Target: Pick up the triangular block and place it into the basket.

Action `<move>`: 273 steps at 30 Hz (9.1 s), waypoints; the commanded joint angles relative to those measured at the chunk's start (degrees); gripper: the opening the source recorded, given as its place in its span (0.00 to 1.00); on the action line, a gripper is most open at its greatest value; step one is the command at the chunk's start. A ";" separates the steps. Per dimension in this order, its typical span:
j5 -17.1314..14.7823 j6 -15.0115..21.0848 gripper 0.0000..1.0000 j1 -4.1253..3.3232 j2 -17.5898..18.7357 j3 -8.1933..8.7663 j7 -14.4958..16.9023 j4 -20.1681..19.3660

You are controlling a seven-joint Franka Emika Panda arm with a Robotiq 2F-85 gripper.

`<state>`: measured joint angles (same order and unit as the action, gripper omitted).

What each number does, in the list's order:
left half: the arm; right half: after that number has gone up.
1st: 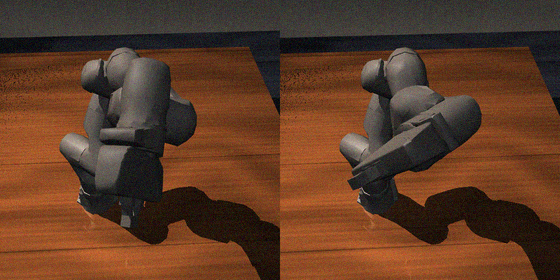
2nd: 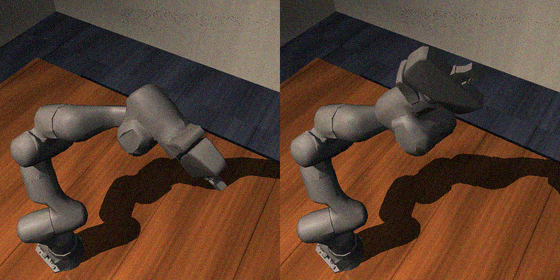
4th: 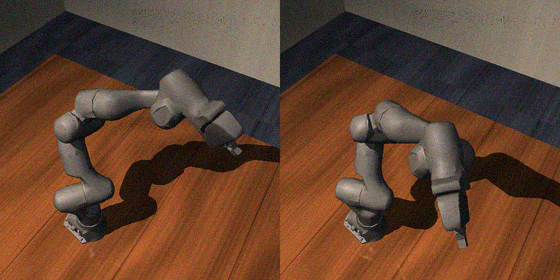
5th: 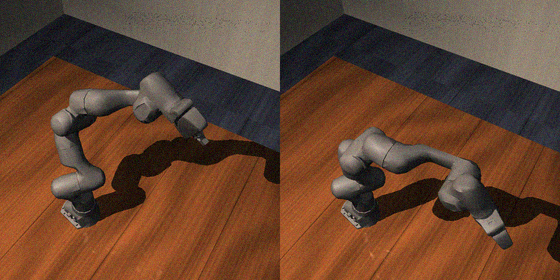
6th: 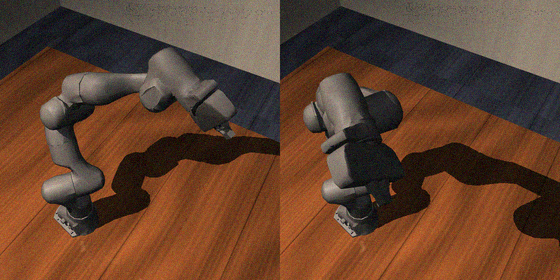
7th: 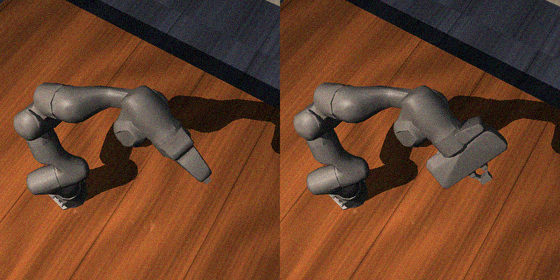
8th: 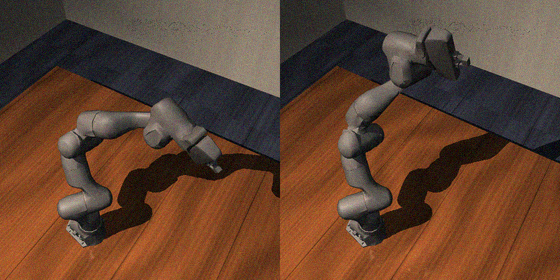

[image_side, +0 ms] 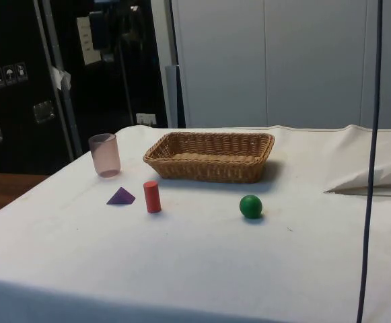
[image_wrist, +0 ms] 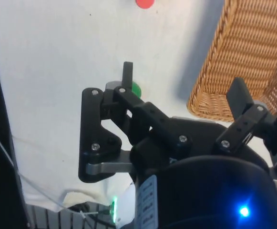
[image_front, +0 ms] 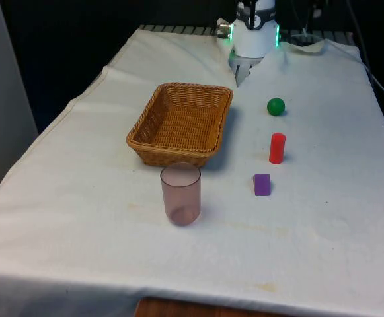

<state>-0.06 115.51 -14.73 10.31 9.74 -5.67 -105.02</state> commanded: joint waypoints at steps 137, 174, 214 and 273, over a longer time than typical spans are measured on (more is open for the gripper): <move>0.74 27.73 0.33 0.57 25.73 0.46 3.84 2.23; 3.09 19.60 0.33 0.52 11.52 0.86 4.07 -3.04; 3.21 28.93 0.33 1.20 3.21 10.66 14.09 -20.80; 1.03 50.88 0.33 2.06 13.01 15.47 19.54 -26.64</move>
<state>0.97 166.39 -12.66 23.32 25.21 13.87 -131.67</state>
